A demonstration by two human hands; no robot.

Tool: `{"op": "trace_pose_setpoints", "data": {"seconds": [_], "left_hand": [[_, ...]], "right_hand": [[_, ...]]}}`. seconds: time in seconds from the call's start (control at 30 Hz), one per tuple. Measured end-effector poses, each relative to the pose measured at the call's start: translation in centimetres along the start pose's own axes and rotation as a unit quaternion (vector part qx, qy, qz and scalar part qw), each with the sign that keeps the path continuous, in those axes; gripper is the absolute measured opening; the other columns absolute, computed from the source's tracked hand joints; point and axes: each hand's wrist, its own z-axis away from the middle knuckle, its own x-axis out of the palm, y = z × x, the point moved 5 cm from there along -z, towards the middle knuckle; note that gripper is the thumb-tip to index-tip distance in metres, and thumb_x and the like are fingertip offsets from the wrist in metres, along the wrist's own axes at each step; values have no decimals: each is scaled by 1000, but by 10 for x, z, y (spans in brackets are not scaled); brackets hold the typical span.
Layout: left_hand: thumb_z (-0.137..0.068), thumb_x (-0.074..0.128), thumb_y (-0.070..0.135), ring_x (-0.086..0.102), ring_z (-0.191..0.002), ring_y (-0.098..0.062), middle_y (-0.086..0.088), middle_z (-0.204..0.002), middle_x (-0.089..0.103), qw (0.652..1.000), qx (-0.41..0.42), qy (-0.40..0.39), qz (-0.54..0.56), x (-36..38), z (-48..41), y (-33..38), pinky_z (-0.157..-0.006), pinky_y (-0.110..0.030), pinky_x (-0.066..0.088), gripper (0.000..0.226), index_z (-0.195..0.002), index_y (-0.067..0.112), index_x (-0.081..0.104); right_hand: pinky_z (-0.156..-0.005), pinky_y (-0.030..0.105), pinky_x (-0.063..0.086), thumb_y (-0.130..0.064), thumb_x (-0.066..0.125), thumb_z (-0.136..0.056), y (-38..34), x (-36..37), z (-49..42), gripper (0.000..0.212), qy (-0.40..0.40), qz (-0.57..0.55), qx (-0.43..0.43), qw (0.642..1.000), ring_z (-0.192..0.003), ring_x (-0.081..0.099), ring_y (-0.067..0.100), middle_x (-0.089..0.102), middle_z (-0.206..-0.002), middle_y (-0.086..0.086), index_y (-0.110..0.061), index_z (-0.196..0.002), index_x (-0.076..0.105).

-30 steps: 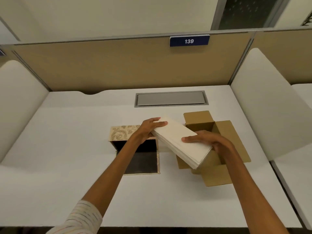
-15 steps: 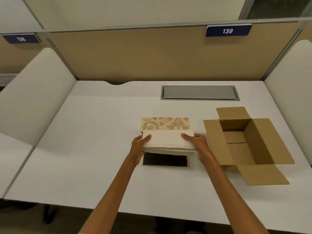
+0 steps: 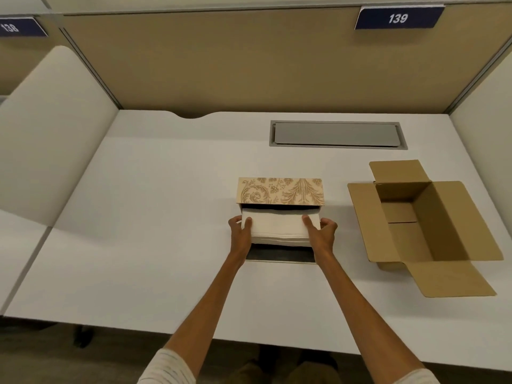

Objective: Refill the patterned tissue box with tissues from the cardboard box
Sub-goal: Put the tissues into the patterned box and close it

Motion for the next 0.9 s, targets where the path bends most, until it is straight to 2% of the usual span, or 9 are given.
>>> {"op": "trace_pose_setpoints", "data": {"seconds": [0.13, 0.33, 0.47, 0.53, 0.6, 0.67, 0.77, 0.83, 0.9], "left_hand": [[-104, 45, 25, 46, -113, -19, -16, -140, 45, 999, 29, 6, -23, -1, -4, -1, -96, -30, 42, 38, -135, 8, 31], [-101, 53, 21, 53, -112, -22, -16, -135, 53, 996, 56, 24, -71, -1, -6, -1, -91, -29, 45, 40, -133, 4, 36], [-98, 57, 22, 48, -130, -29, -14, -140, 48, 985, 95, 46, -137, -6, -1, 1, -106, -36, 45, 47, -138, 6, 38], [-98, 57, 26, 45, -131, -28, -12, -142, 46, 956, 162, 106, -221, -12, 9, 6, -111, -39, 40, 47, -138, 9, 39], [-96, 56, 30, 47, -129, -28, -12, -139, 50, 899, 269, 140, -317, -11, 22, 12, -112, -38, 38, 44, -134, 10, 45], [-94, 58, 37, 43, -135, -29, -13, -144, 48, 855, 335, 100, -383, -3, 30, 11, -116, -40, 36, 53, -137, 9, 46], [-87, 65, 49, 34, -146, -31, -16, -154, 39, 791, 383, -1, -477, 12, 32, 2, -122, -44, 27, 75, -145, 7, 41], [-85, 69, 47, 24, -151, -28, -14, -161, 28, 756, 381, -56, -528, 17, 28, -4, -125, -41, 18, 86, -152, 10, 30], [-88, 69, 36, 18, -153, -27, -12, -163, 20, 738, 379, -69, -554, 15, 24, -6, -127, -40, 15, 85, -155, 13, 22]], "right_hand": [[-85, 27, 45, -31, 74, -82, 3, 4, -2, 49, 14, -6, -8, 1000, -100, 50, 21, 45, -110, 5, -16, -108, 34], [-86, 27, 45, -31, 74, -82, 0, 7, -1, 58, 24, 13, -34, 999, -104, 50, 20, 49, -118, 8, -9, -122, 38], [-93, 35, 49, -33, 70, -86, -5, 1, 7, 53, 40, 54, -91, 994, -110, 53, 26, 52, -122, 13, -7, -121, 41], [-93, 38, 50, -32, 66, -89, -11, -6, 16, 46, 75, 100, -158, 979, -112, 53, 27, 51, -122, 13, -7, -120, 43], [-92, 40, 51, -30, 63, -90, -18, -9, 30, 39, 113, 170, -256, 945, -110, 54, 25, 52, -121, 11, -9, -119, 46], [-93, 41, 51, -30, 61, -90, -22, -3, 43, 35, 113, 233, -332, 907, -110, 54, 22, 55, -120, 9, -12, -118, 49], [-108, 44, 42, -29, 65, -85, -19, 13, 54, 50, 30, 318, -394, 862, -127, 48, 25, 54, -135, 11, -10, -129, 49], [-116, 46, 31, -24, 68, -79, -15, 21, 56, 65, -30, 376, -426, 822, -136, 40, 27, 47, -144, 13, -7, -138, 44], [-121, 47, 20, -19, 66, -73, -10, 22, 54, 76, -74, 437, -437, 782, -142, 32, 26, 41, -150, 13, -6, -143, 38]]}}
